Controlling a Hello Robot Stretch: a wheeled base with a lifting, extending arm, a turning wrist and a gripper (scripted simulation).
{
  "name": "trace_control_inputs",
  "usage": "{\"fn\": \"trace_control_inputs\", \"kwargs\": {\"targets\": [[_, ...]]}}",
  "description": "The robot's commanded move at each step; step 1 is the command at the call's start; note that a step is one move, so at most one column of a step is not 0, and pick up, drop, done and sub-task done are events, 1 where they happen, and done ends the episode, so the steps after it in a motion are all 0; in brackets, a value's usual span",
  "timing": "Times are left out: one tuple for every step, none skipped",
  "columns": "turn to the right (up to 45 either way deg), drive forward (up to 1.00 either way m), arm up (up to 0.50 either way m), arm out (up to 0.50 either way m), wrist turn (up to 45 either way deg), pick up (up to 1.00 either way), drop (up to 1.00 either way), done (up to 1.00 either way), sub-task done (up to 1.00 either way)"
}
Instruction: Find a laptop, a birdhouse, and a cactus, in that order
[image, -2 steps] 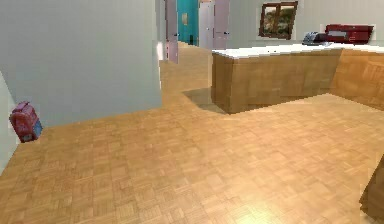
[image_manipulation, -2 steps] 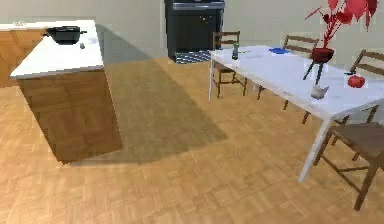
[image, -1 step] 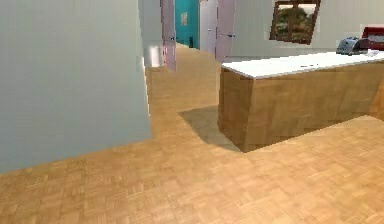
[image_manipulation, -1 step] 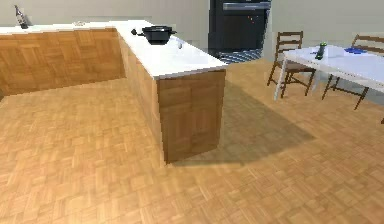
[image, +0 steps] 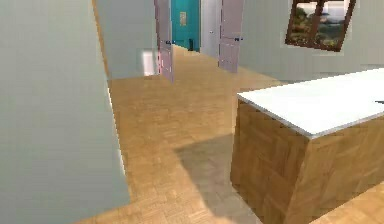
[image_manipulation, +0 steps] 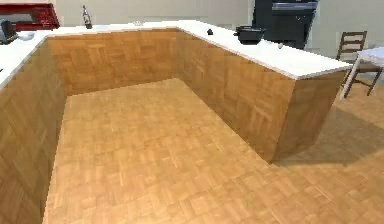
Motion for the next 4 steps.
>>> {"fn": "trace_control_inputs", "kwargs": {"targets": [[0.0,1.00,0.00,0.00,0.0,0.00,0.00,0.00,0.00],[0.0,1.00,0.00,0.00,0.0,0.00,0.00,0.00,0.00],[0.0,1.00,0.00,0.00,0.0,0.00,0.00,0.00,0.00],[0.0,1.00,0.00,0.00,0.0,0.00,0.00,0.00,0.00]]}}
